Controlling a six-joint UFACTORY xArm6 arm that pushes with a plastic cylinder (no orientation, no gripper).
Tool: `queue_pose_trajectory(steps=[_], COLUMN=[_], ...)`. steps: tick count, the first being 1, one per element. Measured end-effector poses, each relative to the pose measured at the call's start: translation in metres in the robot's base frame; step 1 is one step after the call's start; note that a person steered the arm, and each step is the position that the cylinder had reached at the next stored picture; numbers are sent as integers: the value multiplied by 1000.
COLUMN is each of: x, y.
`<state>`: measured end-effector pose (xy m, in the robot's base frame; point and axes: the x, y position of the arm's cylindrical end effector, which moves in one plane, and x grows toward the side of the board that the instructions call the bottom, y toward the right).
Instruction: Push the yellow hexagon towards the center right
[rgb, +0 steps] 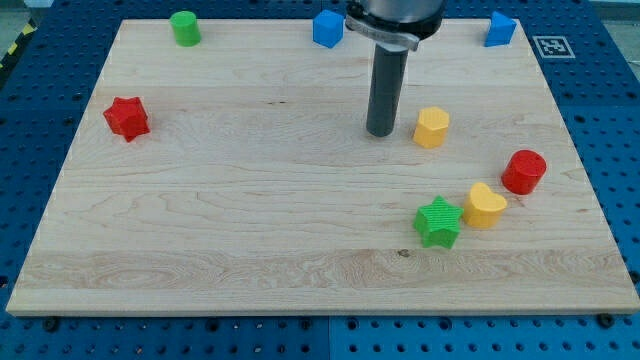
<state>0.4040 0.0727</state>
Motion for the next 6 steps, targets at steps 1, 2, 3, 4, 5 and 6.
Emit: queue_pose_trajectory(steps=[1,2,3,4,5,6], x=[0,1,12,22,22,22], y=[21,53,65,64,64,80])
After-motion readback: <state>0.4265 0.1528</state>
